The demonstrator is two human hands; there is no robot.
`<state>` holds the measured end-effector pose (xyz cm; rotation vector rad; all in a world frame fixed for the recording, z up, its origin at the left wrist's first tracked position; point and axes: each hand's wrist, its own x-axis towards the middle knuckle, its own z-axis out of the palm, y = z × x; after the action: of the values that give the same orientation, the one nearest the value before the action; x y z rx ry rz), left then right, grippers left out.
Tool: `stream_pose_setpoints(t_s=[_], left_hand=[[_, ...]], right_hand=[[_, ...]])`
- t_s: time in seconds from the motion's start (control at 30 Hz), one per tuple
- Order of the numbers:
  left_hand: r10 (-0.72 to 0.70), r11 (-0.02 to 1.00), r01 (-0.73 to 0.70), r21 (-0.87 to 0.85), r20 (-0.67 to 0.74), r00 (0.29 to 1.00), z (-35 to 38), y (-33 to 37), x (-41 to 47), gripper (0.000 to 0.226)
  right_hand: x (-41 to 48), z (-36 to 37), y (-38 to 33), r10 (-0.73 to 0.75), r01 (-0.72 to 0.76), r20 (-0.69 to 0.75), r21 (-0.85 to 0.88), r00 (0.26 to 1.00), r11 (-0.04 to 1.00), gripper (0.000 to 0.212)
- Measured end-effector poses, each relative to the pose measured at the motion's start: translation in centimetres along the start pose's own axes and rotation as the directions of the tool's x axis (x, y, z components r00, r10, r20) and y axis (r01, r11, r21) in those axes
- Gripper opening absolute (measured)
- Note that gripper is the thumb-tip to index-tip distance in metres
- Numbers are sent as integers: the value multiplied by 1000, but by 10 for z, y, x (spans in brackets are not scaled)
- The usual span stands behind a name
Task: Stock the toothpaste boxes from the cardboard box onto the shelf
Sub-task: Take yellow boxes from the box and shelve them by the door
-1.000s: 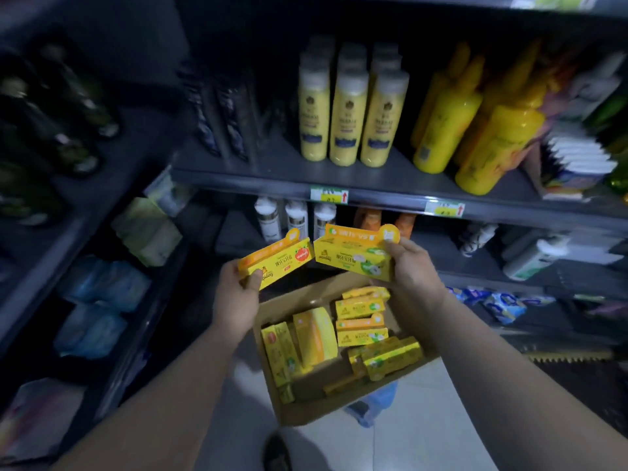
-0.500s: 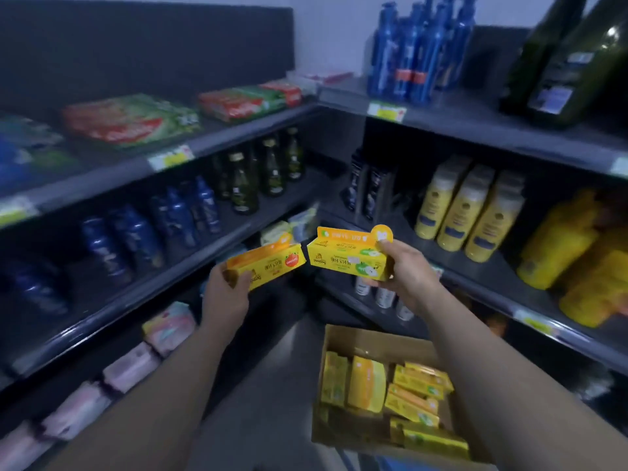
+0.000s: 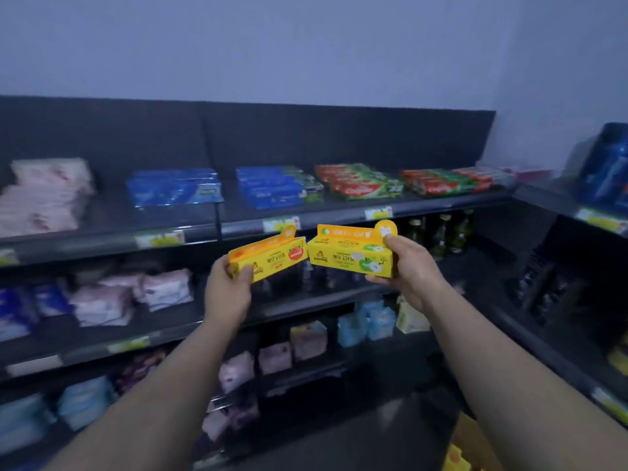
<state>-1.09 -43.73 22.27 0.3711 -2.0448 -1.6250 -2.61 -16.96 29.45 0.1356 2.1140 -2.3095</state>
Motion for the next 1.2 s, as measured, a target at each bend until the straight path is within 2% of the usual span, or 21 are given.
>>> stream_pose_setpoints(t_s=[0.13, 0.27, 0.4, 0.6, 0.73, 0.93, 1.2], left_hand=[[9, 1000, -10, -8, -132, 991, -101, -1, 36, 50], [40, 999, -30, 42, -258, 965, -206, -1, 64, 35], [87, 995, -62, 81, -362, 928, -303, 2, 83, 37], [74, 995, -29, 98, -499, 864, -416, -8, 97, 41], [62, 994, 3, 112, -569, 820, -468, -21, 106, 42], [42, 995, 30, 100, -648, 760, -518, -45, 136, 41], [27, 993, 59, 98, -704, 709, -566, -74, 220, 38]], right_hand=[[1, 102, -17, -30, 22, 143, 52, 989, 998, 19], [-8, 208, -32, -62, 40, 256, 92, 965, 995, 18], [-21, 305, -39, -88, 50, 335, 119, 938, 992, 20], [-38, 421, -33, -29, -79, 491, 197, 870, 977, 16], [-43, 485, -26, 2, -113, 566, 161, 825, 980, 19], [-29, 566, -17, -2, -39, 607, 54, 795, 998, 21], [29, 672, -12, 3, 23, 602, -35, 798, 999, 18]])
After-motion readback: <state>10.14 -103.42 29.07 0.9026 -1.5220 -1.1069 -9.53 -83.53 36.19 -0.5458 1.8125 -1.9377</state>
